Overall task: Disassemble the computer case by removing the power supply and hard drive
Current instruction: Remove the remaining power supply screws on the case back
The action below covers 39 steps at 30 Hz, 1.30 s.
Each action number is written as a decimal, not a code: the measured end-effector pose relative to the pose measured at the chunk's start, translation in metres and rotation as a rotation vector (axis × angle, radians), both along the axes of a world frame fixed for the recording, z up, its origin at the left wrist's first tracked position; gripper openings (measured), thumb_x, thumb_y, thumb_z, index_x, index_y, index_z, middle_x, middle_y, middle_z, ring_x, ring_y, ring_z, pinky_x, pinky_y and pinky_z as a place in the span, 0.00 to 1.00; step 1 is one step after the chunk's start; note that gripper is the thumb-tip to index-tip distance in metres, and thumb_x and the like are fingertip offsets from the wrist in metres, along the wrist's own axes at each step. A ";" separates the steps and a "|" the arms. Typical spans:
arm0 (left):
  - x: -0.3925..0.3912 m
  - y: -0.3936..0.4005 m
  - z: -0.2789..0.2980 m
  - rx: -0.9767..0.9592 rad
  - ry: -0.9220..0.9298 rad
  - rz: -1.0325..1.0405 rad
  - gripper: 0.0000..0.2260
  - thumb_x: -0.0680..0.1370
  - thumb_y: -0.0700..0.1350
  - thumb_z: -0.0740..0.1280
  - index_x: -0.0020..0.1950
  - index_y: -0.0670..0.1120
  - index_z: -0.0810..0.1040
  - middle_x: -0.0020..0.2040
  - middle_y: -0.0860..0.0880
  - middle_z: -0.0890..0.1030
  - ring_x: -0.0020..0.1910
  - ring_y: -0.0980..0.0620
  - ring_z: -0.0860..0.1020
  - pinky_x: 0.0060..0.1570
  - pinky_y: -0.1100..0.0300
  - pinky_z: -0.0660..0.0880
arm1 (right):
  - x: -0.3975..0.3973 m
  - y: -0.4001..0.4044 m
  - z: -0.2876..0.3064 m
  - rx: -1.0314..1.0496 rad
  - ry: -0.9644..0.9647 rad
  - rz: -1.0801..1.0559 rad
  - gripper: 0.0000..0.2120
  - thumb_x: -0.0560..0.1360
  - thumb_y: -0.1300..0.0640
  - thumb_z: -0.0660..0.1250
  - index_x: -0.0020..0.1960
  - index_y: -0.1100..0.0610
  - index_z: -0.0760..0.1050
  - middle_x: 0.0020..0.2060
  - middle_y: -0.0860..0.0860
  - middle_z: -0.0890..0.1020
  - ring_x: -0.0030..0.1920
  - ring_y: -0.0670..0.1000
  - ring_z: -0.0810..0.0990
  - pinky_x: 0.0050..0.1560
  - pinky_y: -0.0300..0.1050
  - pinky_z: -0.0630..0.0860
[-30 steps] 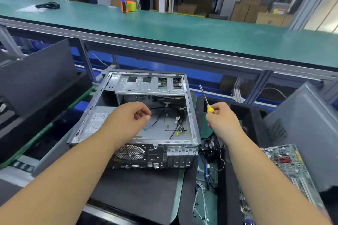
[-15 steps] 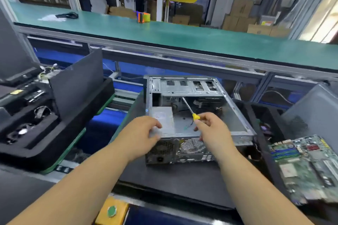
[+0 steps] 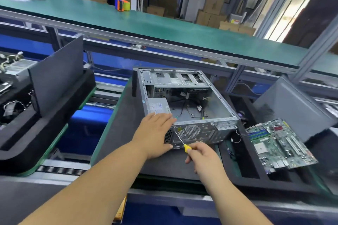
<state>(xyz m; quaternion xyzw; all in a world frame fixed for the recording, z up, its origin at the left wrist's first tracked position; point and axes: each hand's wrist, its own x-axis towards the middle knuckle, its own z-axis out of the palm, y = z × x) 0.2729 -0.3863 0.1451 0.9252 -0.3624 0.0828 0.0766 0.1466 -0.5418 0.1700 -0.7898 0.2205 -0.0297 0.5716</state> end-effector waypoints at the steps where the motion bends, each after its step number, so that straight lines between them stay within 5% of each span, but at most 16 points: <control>1: -0.001 -0.001 -0.001 -0.012 -0.001 0.006 0.41 0.72 0.66 0.65 0.80 0.56 0.52 0.80 0.54 0.54 0.78 0.54 0.53 0.76 0.52 0.43 | 0.001 0.000 -0.002 -0.002 0.023 -0.005 0.03 0.79 0.57 0.66 0.47 0.55 0.77 0.29 0.48 0.80 0.23 0.44 0.68 0.34 0.43 0.67; 19: 0.005 0.001 0.002 -0.040 0.091 0.024 0.38 0.73 0.63 0.67 0.79 0.59 0.55 0.80 0.57 0.54 0.78 0.54 0.54 0.76 0.51 0.47 | 0.001 0.005 0.000 0.069 0.020 -0.056 0.04 0.79 0.55 0.65 0.47 0.52 0.78 0.31 0.47 0.81 0.23 0.43 0.68 0.26 0.37 0.67; 35: 0.003 0.002 0.008 -0.092 0.146 0.012 0.35 0.75 0.58 0.68 0.79 0.59 0.57 0.79 0.58 0.56 0.78 0.55 0.54 0.76 0.54 0.44 | 0.002 -0.003 -0.017 0.063 -0.010 -0.094 0.04 0.78 0.56 0.67 0.47 0.49 0.79 0.33 0.48 0.82 0.24 0.42 0.67 0.32 0.42 0.65; 39: 0.004 0.001 0.010 -0.103 0.168 0.018 0.34 0.75 0.58 0.68 0.78 0.59 0.58 0.79 0.59 0.57 0.77 0.55 0.55 0.76 0.54 0.46 | 0.006 0.005 -0.018 0.254 0.042 -0.148 0.04 0.78 0.58 0.66 0.48 0.56 0.79 0.32 0.50 0.80 0.26 0.46 0.67 0.32 0.41 0.63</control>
